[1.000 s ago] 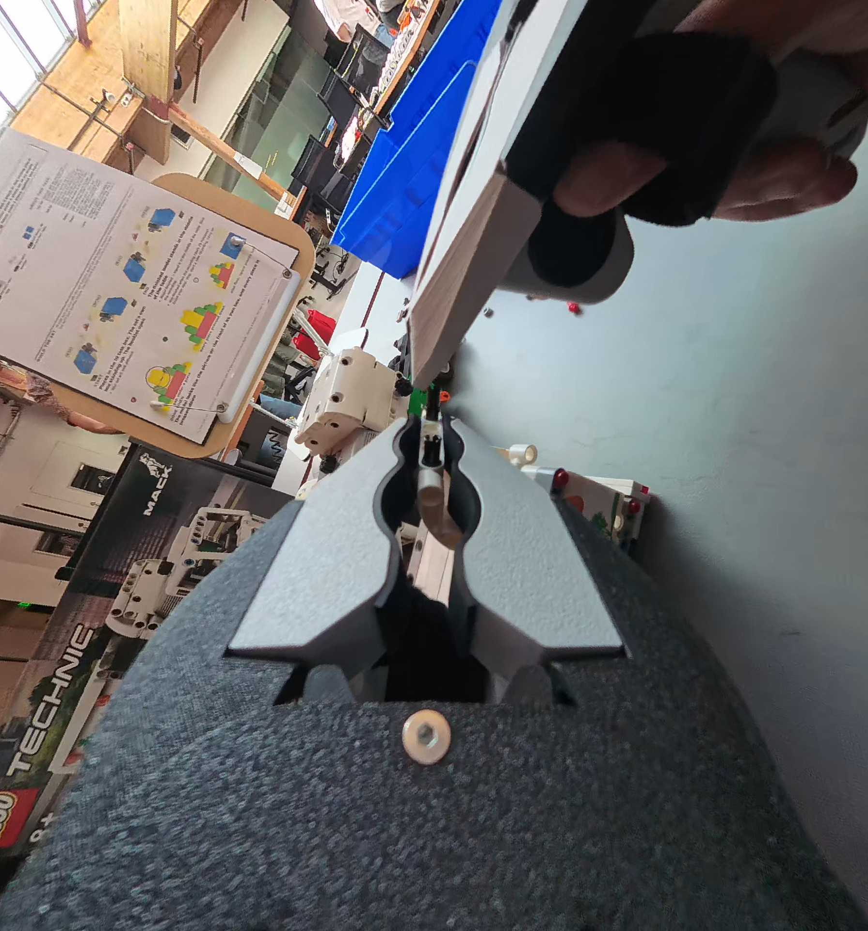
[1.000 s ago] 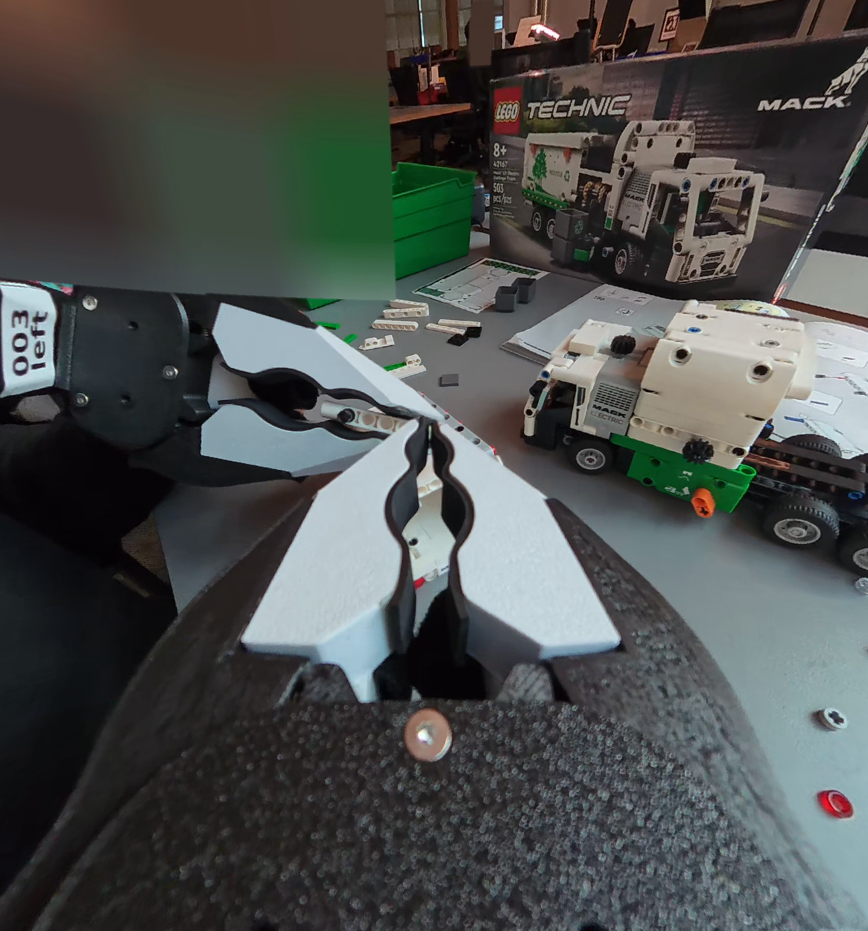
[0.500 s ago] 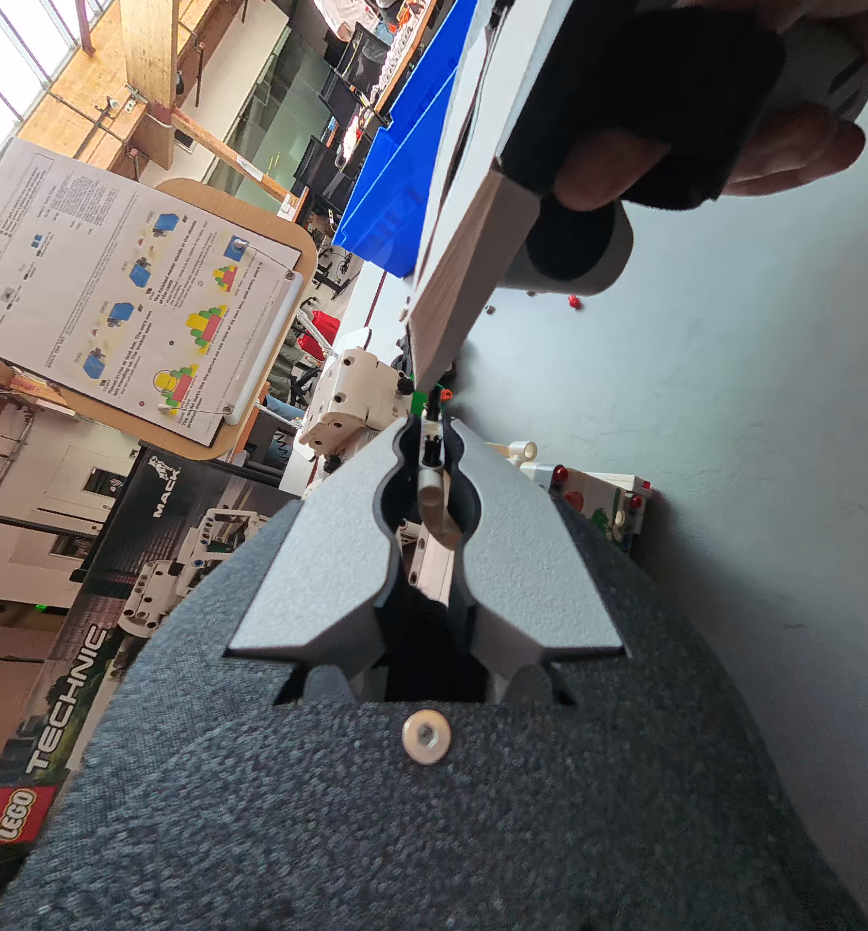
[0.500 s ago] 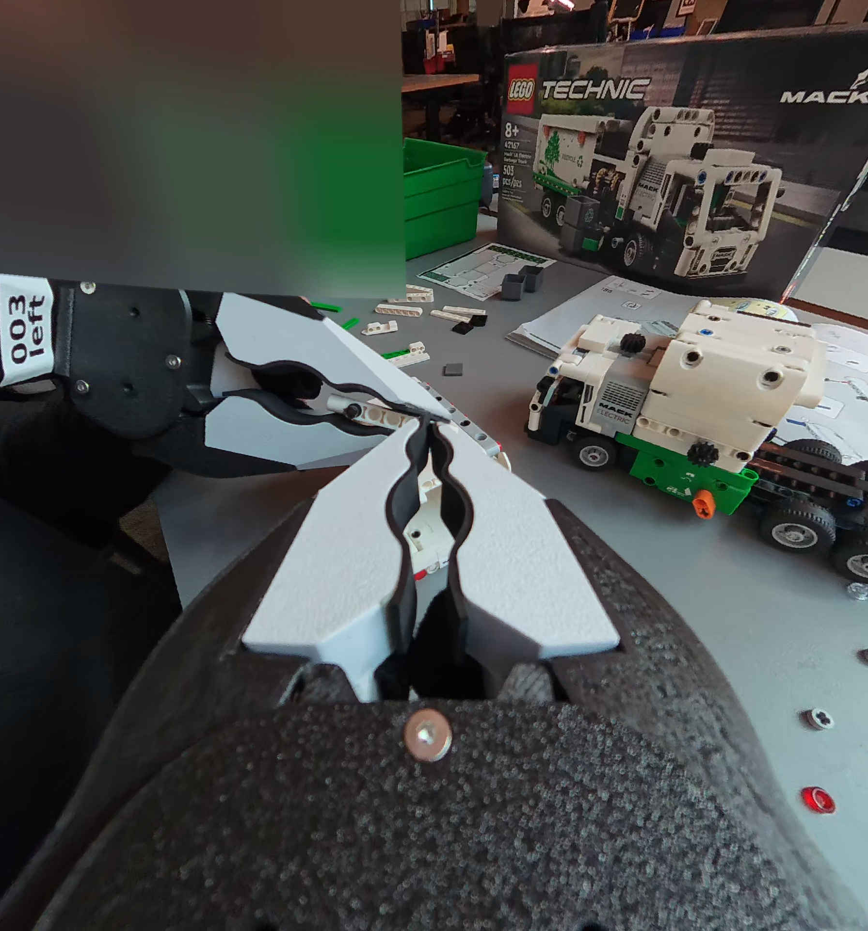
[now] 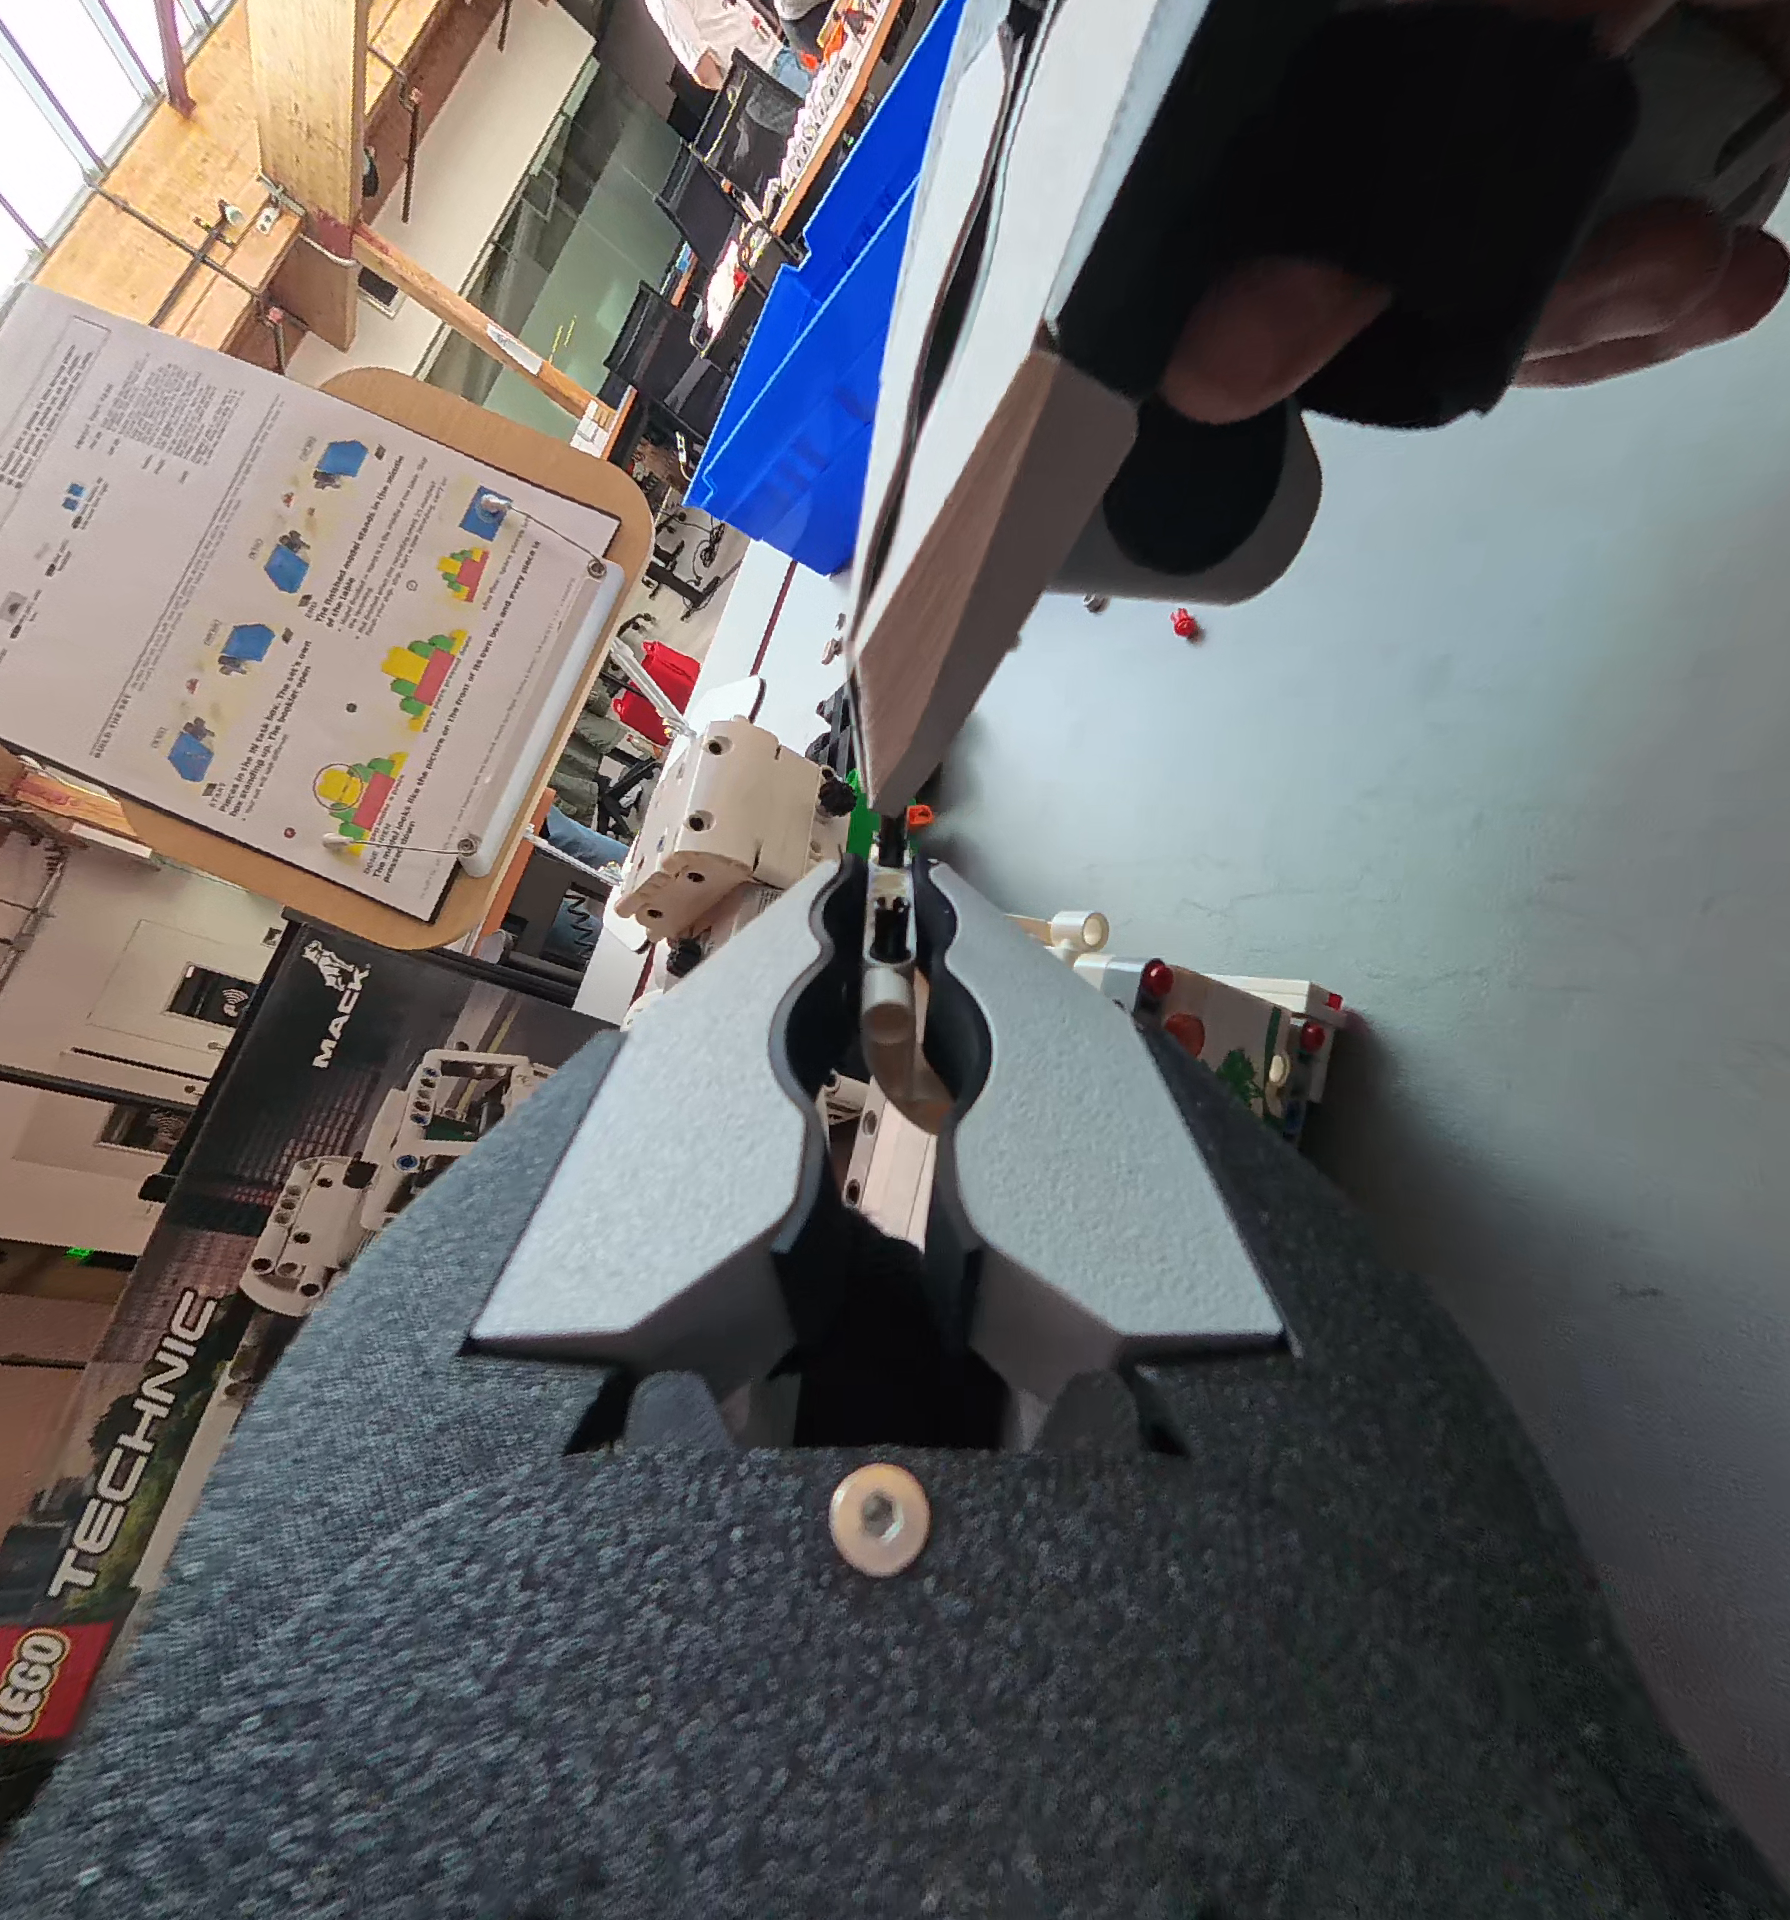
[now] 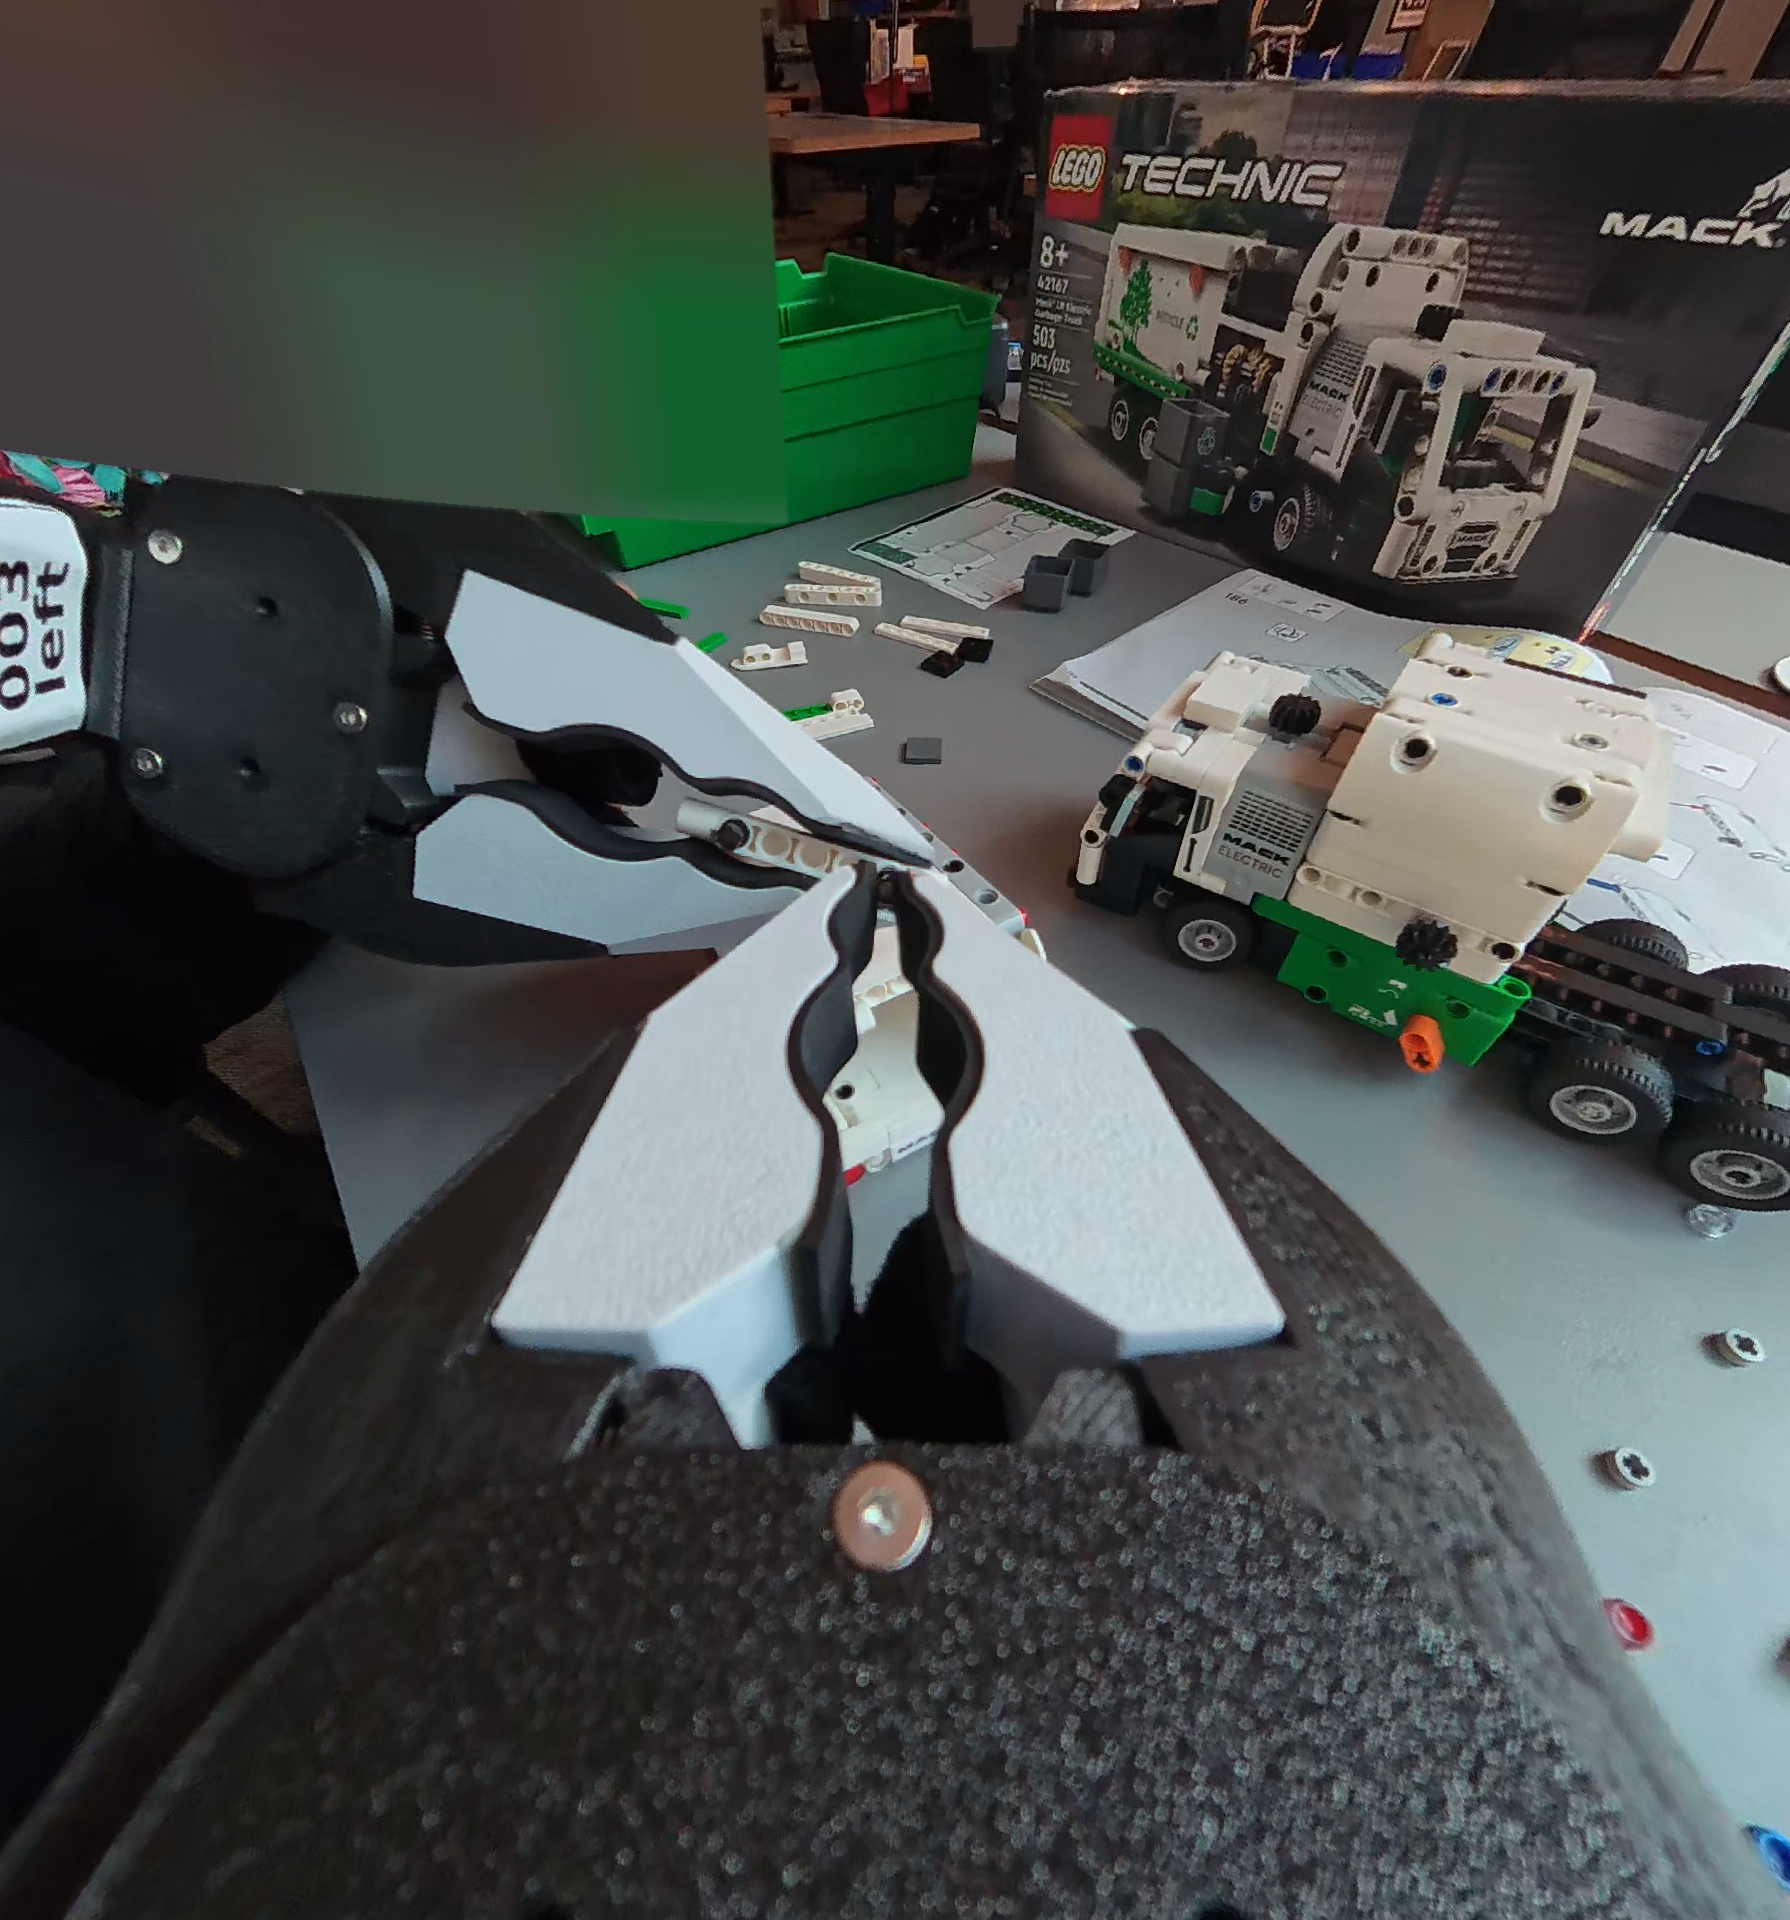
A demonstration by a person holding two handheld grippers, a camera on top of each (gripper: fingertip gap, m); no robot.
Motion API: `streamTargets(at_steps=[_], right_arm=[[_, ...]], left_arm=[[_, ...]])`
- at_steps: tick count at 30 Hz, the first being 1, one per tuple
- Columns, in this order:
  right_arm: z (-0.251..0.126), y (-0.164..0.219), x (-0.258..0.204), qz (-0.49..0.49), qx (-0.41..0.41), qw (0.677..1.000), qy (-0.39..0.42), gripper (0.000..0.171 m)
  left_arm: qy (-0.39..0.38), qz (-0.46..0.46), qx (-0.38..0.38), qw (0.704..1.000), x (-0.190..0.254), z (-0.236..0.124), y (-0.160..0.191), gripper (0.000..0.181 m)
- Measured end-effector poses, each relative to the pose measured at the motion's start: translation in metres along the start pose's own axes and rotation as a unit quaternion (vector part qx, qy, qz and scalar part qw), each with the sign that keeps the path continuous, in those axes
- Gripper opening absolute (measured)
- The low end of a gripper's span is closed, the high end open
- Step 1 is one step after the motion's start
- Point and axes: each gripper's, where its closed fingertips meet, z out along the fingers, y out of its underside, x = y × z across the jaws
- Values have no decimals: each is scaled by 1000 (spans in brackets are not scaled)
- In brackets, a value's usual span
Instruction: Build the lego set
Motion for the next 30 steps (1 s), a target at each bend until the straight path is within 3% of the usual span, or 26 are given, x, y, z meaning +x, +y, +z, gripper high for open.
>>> streamTargets(at_steps=[10,30], right_arm=[[0,0,1,-9,-2,1000,9,11],[1,3,-3,6,-15,1000,-10,2]], left_arm=[[-4,-1,2,1000,-2,-1,0,5],[1,0,7,1000,1,-3,-4,5]])
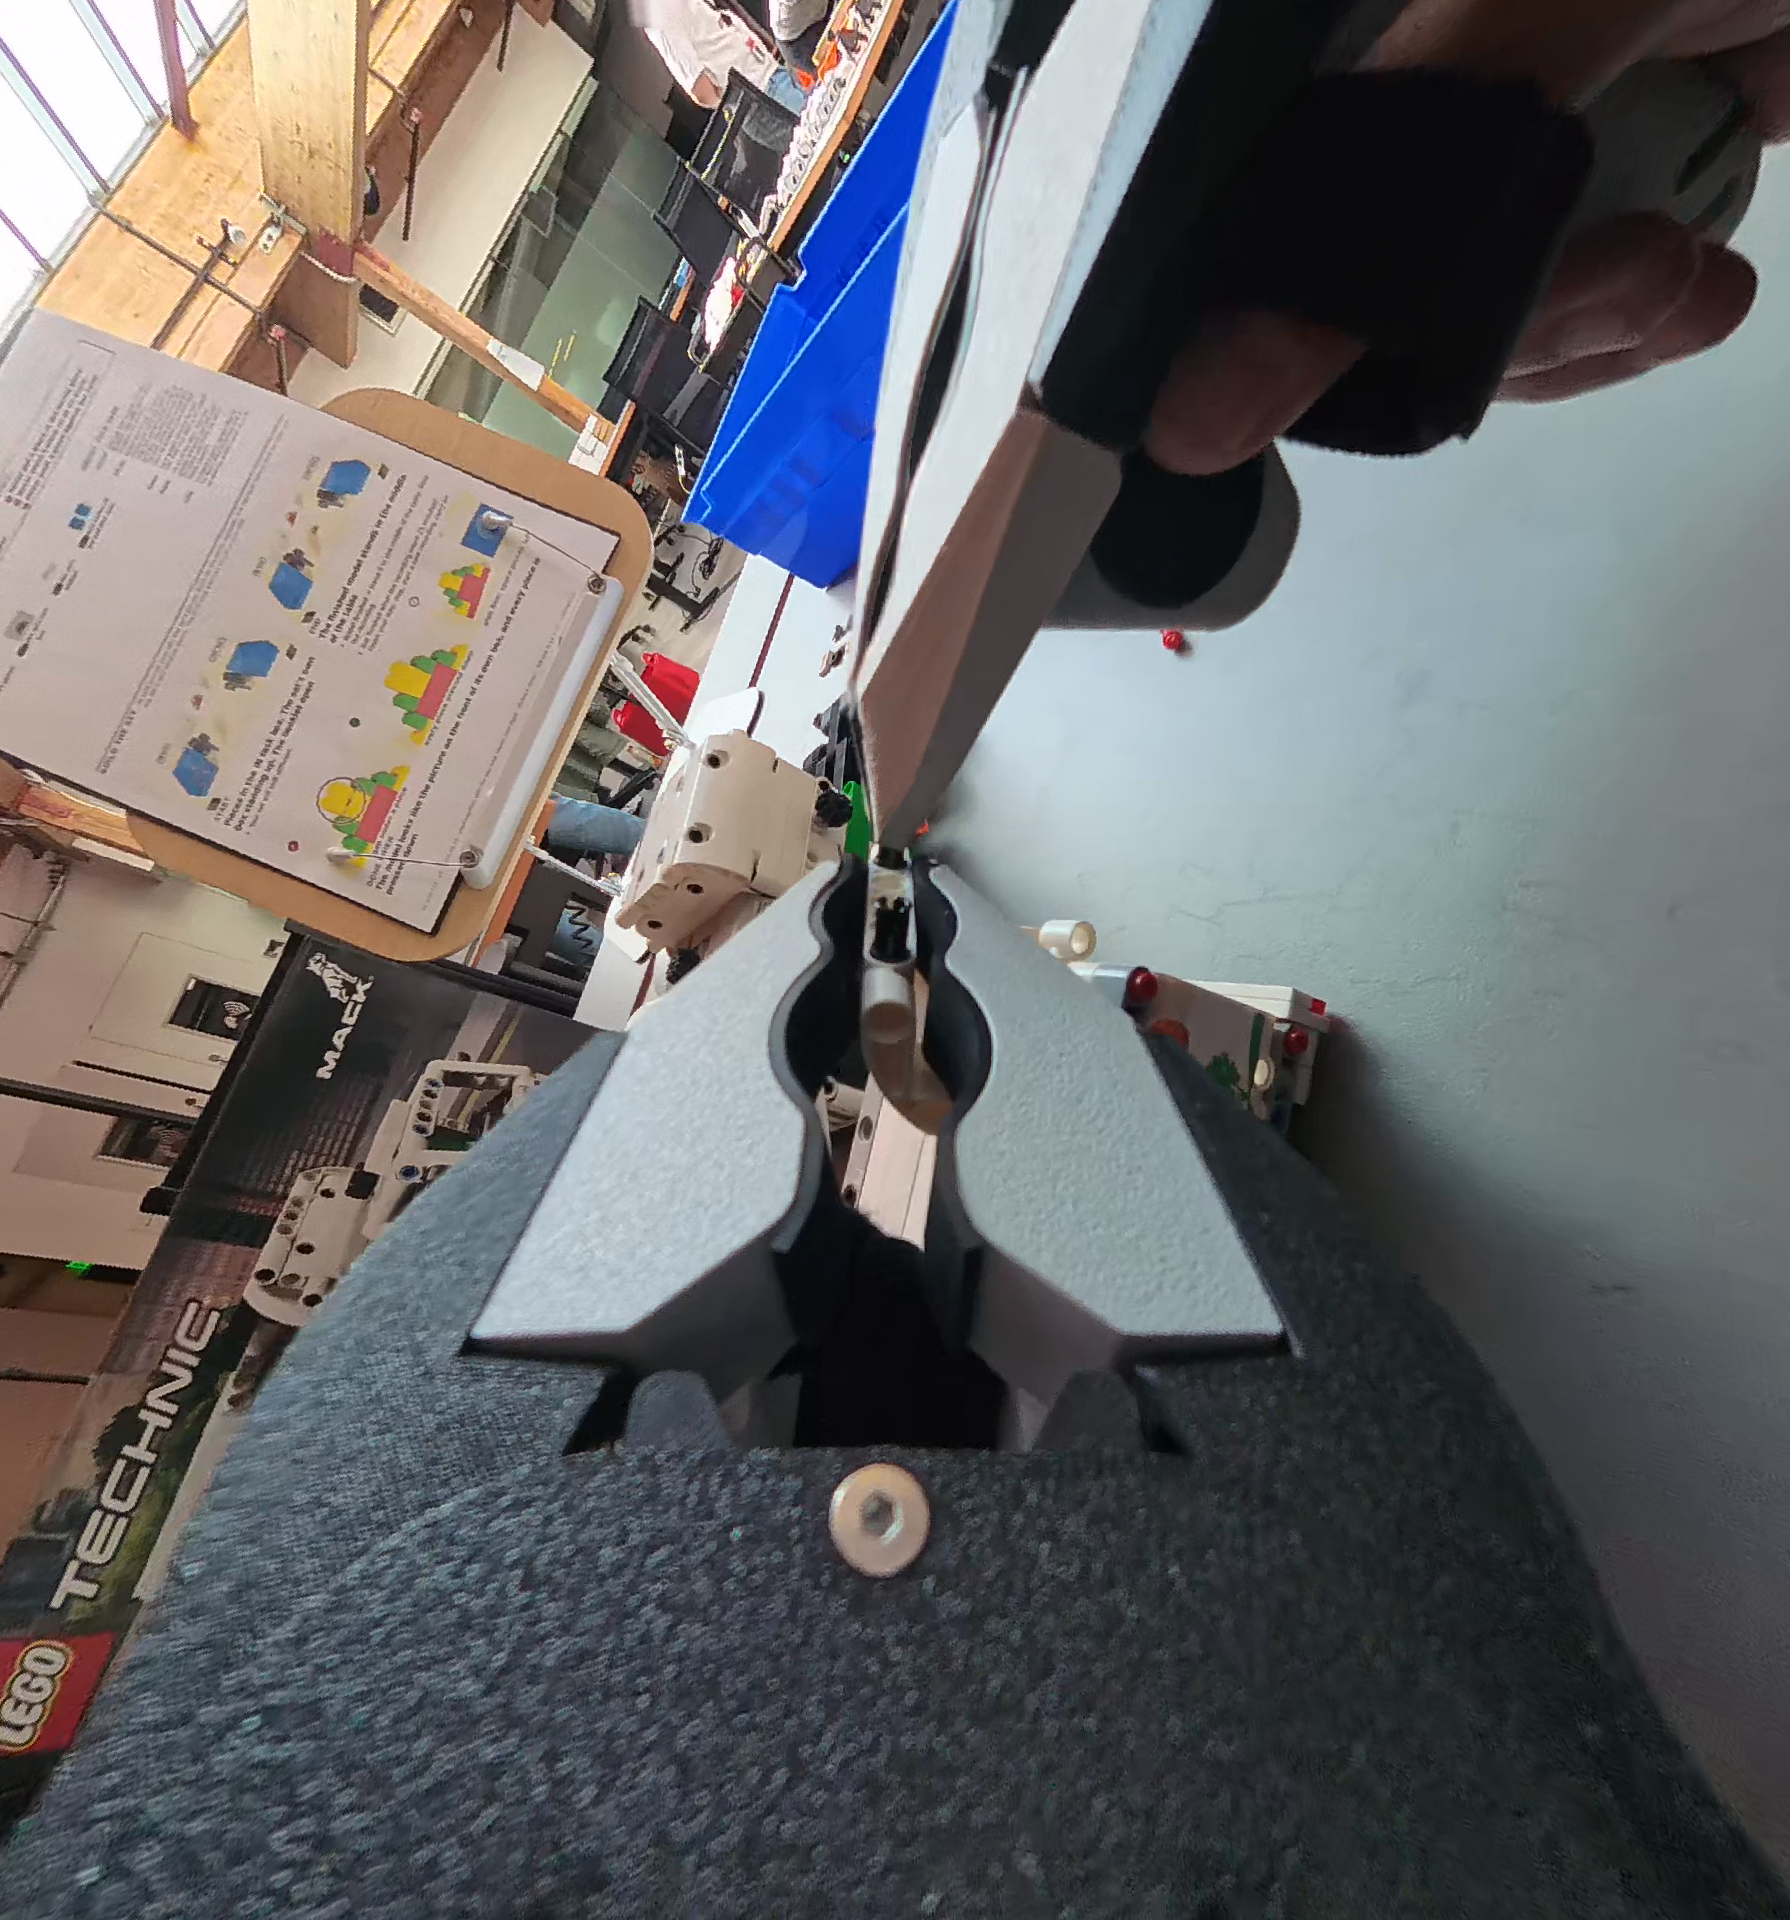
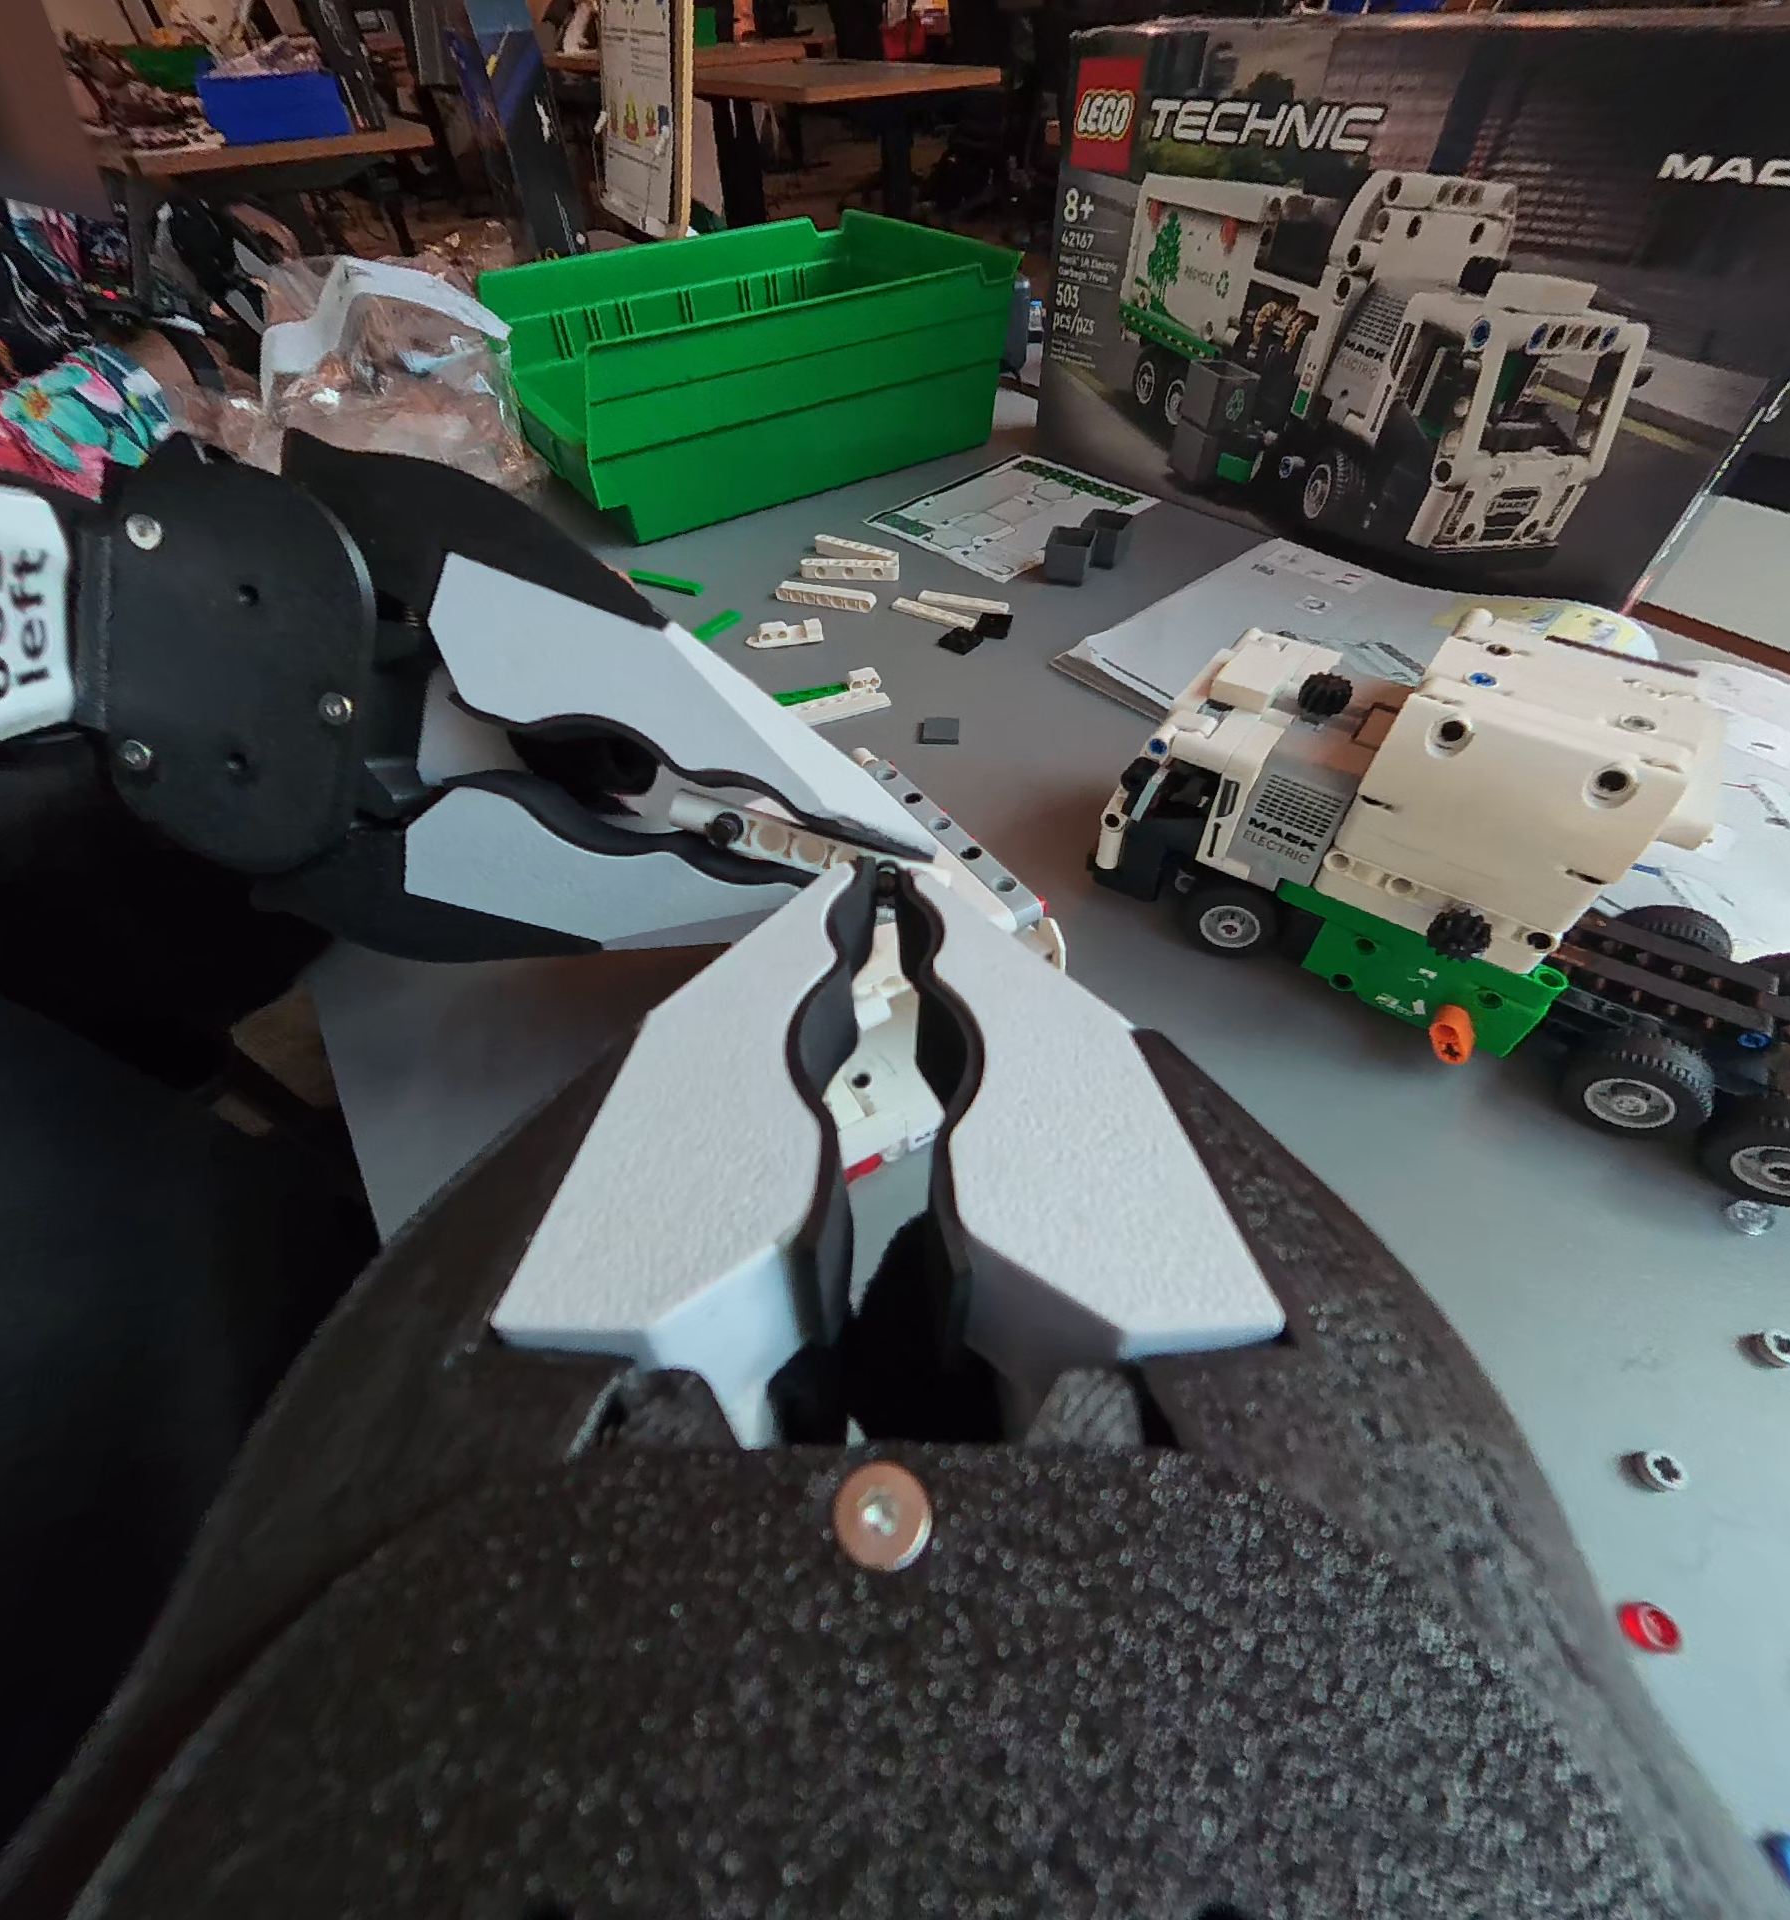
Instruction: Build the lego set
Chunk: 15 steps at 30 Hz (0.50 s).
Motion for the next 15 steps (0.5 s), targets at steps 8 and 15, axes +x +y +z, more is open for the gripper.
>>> streamTargets(at_steps=[8,15], right_arm=[[-29,-7,67,21,23,997,66,6],[-60,12,177,56,8,984,168,9]], left_arm=[[-46,-90,20,995,-52,-13,18,5],[-73,-217,11,973,-110,-21,71,4]])
